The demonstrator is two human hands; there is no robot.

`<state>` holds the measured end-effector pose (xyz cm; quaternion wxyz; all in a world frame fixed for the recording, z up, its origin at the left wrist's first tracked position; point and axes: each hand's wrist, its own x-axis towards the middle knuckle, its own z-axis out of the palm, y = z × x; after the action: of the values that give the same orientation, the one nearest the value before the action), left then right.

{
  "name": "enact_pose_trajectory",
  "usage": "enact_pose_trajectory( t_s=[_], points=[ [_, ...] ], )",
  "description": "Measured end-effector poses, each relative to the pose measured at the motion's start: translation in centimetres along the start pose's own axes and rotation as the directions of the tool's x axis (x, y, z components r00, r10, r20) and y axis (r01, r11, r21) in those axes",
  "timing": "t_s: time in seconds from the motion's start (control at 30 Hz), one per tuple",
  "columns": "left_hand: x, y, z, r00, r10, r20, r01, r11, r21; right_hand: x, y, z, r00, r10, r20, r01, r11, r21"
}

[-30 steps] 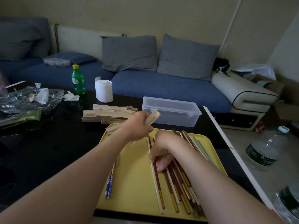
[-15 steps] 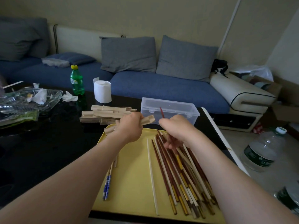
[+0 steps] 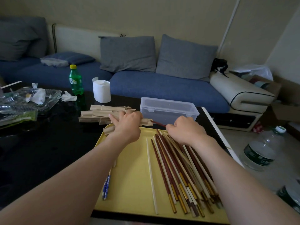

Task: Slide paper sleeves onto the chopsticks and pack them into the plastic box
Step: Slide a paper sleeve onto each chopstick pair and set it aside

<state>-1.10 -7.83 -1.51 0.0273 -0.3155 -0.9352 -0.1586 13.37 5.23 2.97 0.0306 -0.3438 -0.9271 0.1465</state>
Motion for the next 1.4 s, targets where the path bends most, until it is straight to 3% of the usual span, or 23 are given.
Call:
enact_pose_trajectory(
  t_s=[0.13, 0.33, 0.4, 0.47, 0.53, 0.67, 0.77, 0.9, 1.0, 1.2, 1.3, 1.4],
  points=[
    [-0.2, -0.2, 0.0, 0.997, 0.079, 0.01, -0.079, 0.997, 0.004, -0.1, 0.1, 0.2, 0.998, -0.054, 0.016, 0.054, 0.998, 0.033],
    [-0.4, -0.1, 0.0, 0.971, 0.239, -0.027, -0.239, 0.971, 0.0, 0.4, -0.2, 0.7, 0.986, -0.157, 0.059, 0.138, 0.957, 0.254],
    [-0.5, 0.4, -0.1, 0.972, 0.227, -0.065, -0.227, 0.974, 0.014, 0.4, -0.5, 0.8, 0.981, -0.182, 0.065, 0.151, 0.932, 0.328],
    [-0.5, 0.9, -0.5, 0.989, 0.137, -0.061, -0.142, 0.987, -0.078, 0.4, -0.7, 0.9, 0.982, -0.18, 0.055, 0.144, 0.909, 0.391],
    [-0.6, 1.4, -0.9, 0.997, 0.063, -0.055, -0.077, 0.947, -0.312, 0.6, -0.9, 1.0, 0.984, -0.173, 0.035, 0.139, 0.882, 0.45],
    [-0.7, 2.1, -1.8, 0.977, -0.206, -0.063, 0.109, 0.725, -0.68, 0.7, -1.4, 1.0, 0.99, -0.139, -0.021, 0.127, 0.824, 0.552],
    [-0.4, 2.4, -2.2, 0.951, -0.306, 0.054, 0.191, 0.438, -0.879, 0.6, -1.8, 0.9, 0.995, -0.097, -0.028, 0.095, 0.799, 0.593],
    [-0.5, 2.9, -2.4, 0.931, -0.343, 0.127, 0.204, 0.198, -0.959, 0.1, -2.2, 0.5, 0.998, -0.066, 0.017, 0.043, 0.804, 0.593],
    [-0.7, 2.9, -2.5, 0.917, -0.348, 0.196, 0.232, 0.064, -0.971, 0.0, -2.5, 0.6, 0.993, 0.005, 0.119, -0.088, 0.706, 0.703],
    [-1.1, 2.4, -2.8, 0.93, -0.251, 0.27, 0.32, 0.185, -0.929, -0.3, -2.9, 1.5, 0.985, 0.008, 0.171, -0.157, 0.439, 0.885],
    [-1.1, 2.1, -2.7, 0.931, -0.202, 0.305, 0.354, 0.284, -0.891, -0.7, -3.0, 1.2, 0.987, -0.013, 0.163, -0.135, 0.494, 0.859],
    [-0.8, 1.8, -2.6, 0.928, -0.214, 0.303, 0.359, 0.307, -0.881, -1.1, -3.2, 0.5, 0.97, 0.008, 0.244, -0.2, 0.602, 0.773]
  ],
)
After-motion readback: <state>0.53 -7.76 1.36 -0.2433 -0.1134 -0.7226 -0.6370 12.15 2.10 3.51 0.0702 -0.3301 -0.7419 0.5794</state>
